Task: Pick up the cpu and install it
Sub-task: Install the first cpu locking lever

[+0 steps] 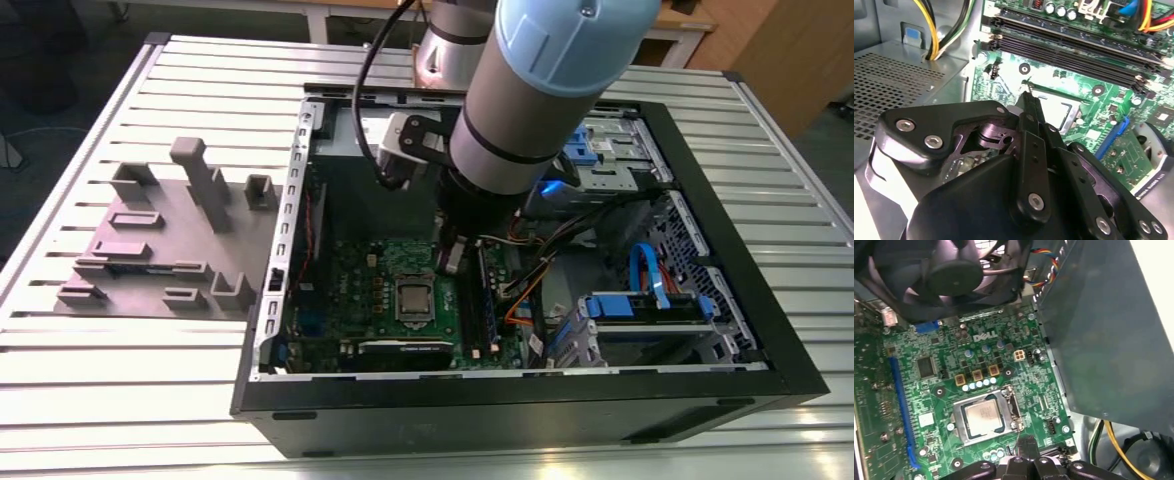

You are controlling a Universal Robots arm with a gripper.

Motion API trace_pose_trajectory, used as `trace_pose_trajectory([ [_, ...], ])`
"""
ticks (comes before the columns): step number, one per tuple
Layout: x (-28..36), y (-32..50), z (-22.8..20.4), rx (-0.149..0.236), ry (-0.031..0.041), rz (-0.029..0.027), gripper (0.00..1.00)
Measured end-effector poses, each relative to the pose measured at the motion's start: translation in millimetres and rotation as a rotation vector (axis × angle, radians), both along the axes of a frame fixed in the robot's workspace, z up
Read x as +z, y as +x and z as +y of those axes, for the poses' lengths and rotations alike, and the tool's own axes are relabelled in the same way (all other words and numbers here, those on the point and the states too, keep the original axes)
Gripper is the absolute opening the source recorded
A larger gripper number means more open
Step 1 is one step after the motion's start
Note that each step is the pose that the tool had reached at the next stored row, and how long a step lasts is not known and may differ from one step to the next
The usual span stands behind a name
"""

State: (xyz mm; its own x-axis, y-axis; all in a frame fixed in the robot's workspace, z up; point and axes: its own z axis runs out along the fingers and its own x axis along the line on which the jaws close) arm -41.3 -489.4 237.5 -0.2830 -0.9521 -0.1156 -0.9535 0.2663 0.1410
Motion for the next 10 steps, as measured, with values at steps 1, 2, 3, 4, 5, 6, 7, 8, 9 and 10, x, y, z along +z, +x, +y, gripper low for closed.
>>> trace_pose_trajectory([
  [1, 0.0, 0.0, -1.3, 0.001, 0.0, -0.0001, 0.11],
  [2, 0.0, -0.1, -2.3, 0.005, 0.0, -0.0003, 0.11],
  [3, -0.1, -0.2, -2.5, 0.014, 0.0002, -0.0008, 0.11],
  [4, -0.1, -0.2, -2.5, 0.025, 0.0001, -0.0013, 0.11],
  [5, -0.1, -0.1, -2.6, 0.039, 0.0, -0.0016, 0.11],
  [6, -0.1, -0.1, -2.6, 0.052, 0.0, -0.0022, 0.11],
  [7, -0.2, -0.1, -2.7, 0.064, 0.0, -0.0027, 0.11],
  [8, -0.3, -0.1, -3.0, 0.069, 0.0001, -0.003, 0.11],
  [9, -0.3, -0.1, -2.9, 0.069, 0.0001, -0.0029, 0.11],
  [10, -0.3, -0.1, -2.9, 0.069, 0.0001, -0.0028, 0.11],
])
